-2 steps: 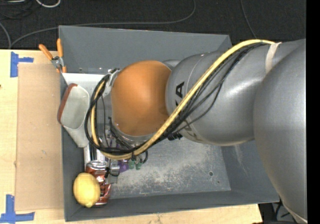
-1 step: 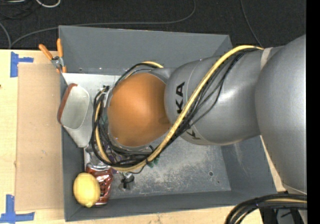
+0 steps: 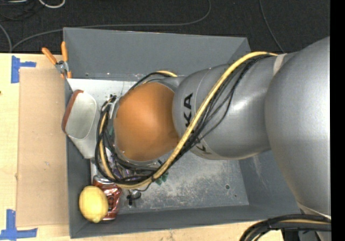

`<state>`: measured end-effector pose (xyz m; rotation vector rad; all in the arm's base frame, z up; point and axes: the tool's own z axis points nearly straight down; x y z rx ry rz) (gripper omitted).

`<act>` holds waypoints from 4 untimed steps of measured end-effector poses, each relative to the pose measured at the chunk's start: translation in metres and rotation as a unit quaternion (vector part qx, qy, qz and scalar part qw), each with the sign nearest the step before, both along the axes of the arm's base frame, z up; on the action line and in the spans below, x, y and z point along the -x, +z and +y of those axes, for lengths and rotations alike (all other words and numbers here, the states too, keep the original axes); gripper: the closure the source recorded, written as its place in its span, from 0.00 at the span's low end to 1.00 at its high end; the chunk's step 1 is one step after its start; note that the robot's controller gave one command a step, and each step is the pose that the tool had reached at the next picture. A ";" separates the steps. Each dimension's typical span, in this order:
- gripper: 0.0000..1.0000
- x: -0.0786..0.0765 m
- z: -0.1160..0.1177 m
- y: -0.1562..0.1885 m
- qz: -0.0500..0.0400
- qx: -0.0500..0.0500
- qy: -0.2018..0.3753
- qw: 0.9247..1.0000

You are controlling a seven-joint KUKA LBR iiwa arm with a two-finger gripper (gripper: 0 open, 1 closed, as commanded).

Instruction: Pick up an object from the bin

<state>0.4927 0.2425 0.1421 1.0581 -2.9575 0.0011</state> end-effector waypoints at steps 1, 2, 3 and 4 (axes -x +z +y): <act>0.00 0.005 0.007 -0.036 -0.007 -0.003 0.285 0.959; 0.00 -0.015 0.008 -0.063 -0.012 -0.008 0.231 0.973; 1.00 -0.012 -0.006 -0.062 -0.021 -0.013 0.133 0.991; 1.00 -0.012 -0.006 -0.062 -0.021 -0.014 0.132 0.991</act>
Offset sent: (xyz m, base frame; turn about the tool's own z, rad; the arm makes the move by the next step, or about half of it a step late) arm 0.0098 0.0002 -0.0721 -0.4693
